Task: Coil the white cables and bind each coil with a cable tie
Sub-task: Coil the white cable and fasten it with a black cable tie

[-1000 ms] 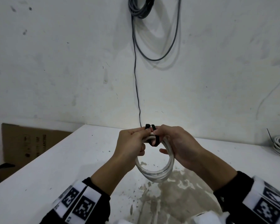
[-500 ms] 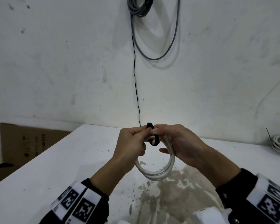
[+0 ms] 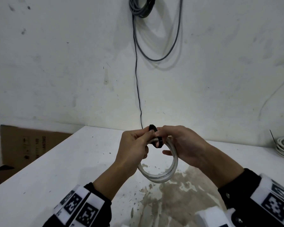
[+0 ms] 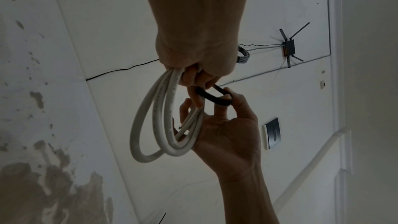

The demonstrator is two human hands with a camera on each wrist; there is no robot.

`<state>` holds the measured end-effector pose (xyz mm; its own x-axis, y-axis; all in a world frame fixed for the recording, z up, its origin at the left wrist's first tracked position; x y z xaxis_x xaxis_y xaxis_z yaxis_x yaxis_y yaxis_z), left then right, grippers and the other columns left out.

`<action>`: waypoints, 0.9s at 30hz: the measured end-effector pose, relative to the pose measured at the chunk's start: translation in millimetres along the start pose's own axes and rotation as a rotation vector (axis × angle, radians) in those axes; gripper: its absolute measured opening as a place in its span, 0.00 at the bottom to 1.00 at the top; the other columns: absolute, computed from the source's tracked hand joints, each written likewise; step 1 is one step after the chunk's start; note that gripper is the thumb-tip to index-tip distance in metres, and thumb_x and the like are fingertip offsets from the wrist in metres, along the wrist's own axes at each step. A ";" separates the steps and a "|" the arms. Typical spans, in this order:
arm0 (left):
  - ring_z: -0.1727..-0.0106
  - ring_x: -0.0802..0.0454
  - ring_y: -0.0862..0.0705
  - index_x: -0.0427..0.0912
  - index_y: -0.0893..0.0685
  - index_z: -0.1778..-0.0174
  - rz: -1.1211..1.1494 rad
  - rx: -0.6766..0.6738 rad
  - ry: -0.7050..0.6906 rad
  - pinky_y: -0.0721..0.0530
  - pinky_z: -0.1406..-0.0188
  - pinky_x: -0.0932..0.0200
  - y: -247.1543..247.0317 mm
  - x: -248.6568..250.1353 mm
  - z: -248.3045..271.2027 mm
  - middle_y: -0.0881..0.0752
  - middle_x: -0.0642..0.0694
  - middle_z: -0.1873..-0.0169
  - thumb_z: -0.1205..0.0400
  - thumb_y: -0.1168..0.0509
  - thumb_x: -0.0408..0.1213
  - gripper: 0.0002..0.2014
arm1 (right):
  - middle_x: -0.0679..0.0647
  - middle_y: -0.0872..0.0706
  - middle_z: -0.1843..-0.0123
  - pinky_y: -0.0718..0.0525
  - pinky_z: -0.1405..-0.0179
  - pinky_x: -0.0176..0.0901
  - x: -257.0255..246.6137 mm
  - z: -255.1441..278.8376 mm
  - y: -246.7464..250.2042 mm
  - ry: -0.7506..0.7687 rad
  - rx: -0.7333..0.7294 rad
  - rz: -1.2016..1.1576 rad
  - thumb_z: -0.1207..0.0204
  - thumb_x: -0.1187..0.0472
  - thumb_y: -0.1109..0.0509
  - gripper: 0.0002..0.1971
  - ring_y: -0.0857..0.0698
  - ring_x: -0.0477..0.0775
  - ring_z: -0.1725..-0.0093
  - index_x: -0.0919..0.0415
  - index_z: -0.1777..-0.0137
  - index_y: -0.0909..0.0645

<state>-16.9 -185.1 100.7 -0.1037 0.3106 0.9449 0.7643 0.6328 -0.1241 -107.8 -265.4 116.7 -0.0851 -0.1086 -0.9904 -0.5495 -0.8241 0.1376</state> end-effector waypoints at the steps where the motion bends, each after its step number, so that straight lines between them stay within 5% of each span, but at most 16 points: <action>1: 0.84 0.57 0.41 0.40 0.11 0.61 0.002 -0.002 0.001 0.40 0.86 0.67 -0.5 -0.1 0.1 0.24 0.53 0.87 0.17 0.39 0.31 0.12 | 0.50 0.17 0.71 0.28 0.48 0.49 -0.5 0.7 -0.4 -0.002 -0.007 0.008 0.28 0.61 0.34 0.12 0.21 0.47 0.57 0.59 0.74 0.25; 7: 0.84 0.56 0.42 0.38 0.09 0.58 0.033 -0.001 -0.027 0.41 0.85 0.68 0.0 -0.5 -1.3 0.22 0.48 0.83 0.18 0.37 0.30 0.11 | 0.51 0.17 0.69 0.27 0.47 0.50 -3.8 2.5 0.0 0.008 0.006 0.007 0.27 0.59 0.33 0.15 0.20 0.47 0.57 0.56 0.76 0.23; 12: 0.83 0.57 0.43 0.40 0.10 0.59 0.035 -0.028 -0.113 0.42 0.85 0.67 2.1 6.7 0.1 0.24 0.52 0.86 0.18 0.39 0.28 0.12 | 0.48 0.14 0.65 0.27 0.46 0.49 -2.2 4.7 -3.6 0.036 0.005 -0.011 0.25 0.59 0.33 0.08 0.17 0.45 0.54 0.58 0.63 0.15; 21: 0.84 0.56 0.40 0.53 0.09 0.69 -0.054 0.009 -0.306 0.38 0.84 0.69 6.7 15.2 4.5 0.20 0.53 0.85 0.18 0.38 0.28 0.20 | 0.52 0.22 0.63 0.33 0.50 0.51 -2.0 5.6 -8.5 0.109 0.075 -0.037 0.24 0.58 0.38 0.12 0.25 0.50 0.55 0.54 0.69 0.24; 25: 0.86 0.66 0.26 0.42 0.11 0.60 -0.129 -0.006 -0.410 0.31 0.79 0.80 3.7 19.0 10.1 0.19 0.60 0.86 0.19 0.39 0.22 0.14 | 0.57 0.21 0.66 0.23 0.60 0.32 -4.2 5.5 -11.0 0.191 0.075 -0.062 0.19 0.60 0.39 0.12 0.21 0.45 0.65 0.64 0.63 0.23; 27: 0.85 0.69 0.24 0.34 0.12 0.53 -0.188 -0.048 -0.440 0.31 0.77 0.83 -2.9 19.7 15.5 0.21 0.63 0.87 0.19 0.39 0.21 0.11 | 0.62 0.22 0.66 0.22 0.68 0.31 -6.4 5.9 -11.1 0.224 0.083 -0.096 0.18 0.61 0.40 0.15 0.22 0.49 0.69 0.69 0.63 0.23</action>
<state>-31.1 -169.8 115.0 -0.4943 0.4712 0.7305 0.7342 0.6763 0.0606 -106.1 -252.3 121.5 0.1522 -0.1604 -0.9752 -0.6132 -0.7892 0.0341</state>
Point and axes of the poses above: each hand's wrist, its own z-axis away from the middle knuckle, its own y-axis out of the back of the hand, x = y × z, the point moved 6 cm from there along -z, towards the middle knuckle
